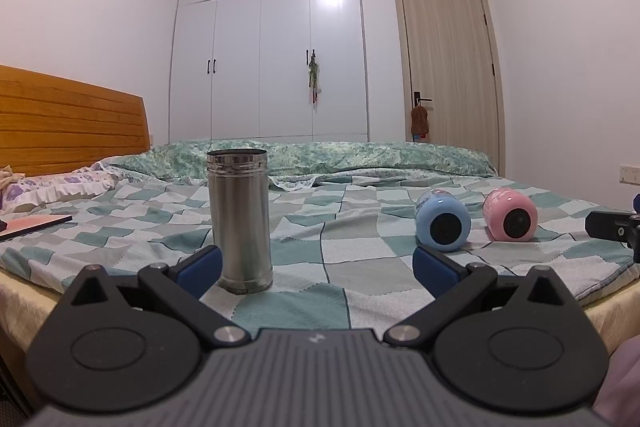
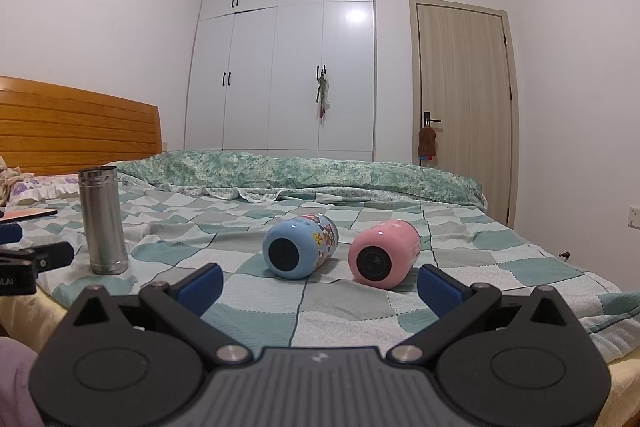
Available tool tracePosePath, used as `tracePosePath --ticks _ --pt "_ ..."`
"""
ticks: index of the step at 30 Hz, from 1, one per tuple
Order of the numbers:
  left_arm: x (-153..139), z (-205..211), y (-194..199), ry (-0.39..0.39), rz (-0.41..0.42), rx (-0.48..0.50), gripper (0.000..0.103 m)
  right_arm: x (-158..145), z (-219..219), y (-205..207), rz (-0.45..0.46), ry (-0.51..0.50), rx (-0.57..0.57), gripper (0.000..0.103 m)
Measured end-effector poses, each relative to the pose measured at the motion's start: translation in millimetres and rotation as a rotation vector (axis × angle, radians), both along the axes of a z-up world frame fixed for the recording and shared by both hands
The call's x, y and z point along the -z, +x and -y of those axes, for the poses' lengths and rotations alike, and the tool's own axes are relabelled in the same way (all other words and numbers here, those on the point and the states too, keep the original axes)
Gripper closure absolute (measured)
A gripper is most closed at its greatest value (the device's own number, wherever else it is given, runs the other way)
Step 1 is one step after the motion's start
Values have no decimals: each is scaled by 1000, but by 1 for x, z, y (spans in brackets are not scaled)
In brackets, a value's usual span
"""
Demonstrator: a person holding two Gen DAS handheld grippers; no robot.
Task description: Flip cup upright
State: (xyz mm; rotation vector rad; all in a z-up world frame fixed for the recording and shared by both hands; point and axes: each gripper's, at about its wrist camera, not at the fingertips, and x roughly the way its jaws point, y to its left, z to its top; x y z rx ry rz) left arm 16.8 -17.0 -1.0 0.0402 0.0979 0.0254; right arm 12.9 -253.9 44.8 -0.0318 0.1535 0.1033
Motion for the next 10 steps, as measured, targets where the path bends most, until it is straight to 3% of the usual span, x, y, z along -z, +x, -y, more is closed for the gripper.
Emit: tracePosePath --ticks 10 --pt "0 -1 0 -2 1 1 0 0 0 0 1 -1 0 0"
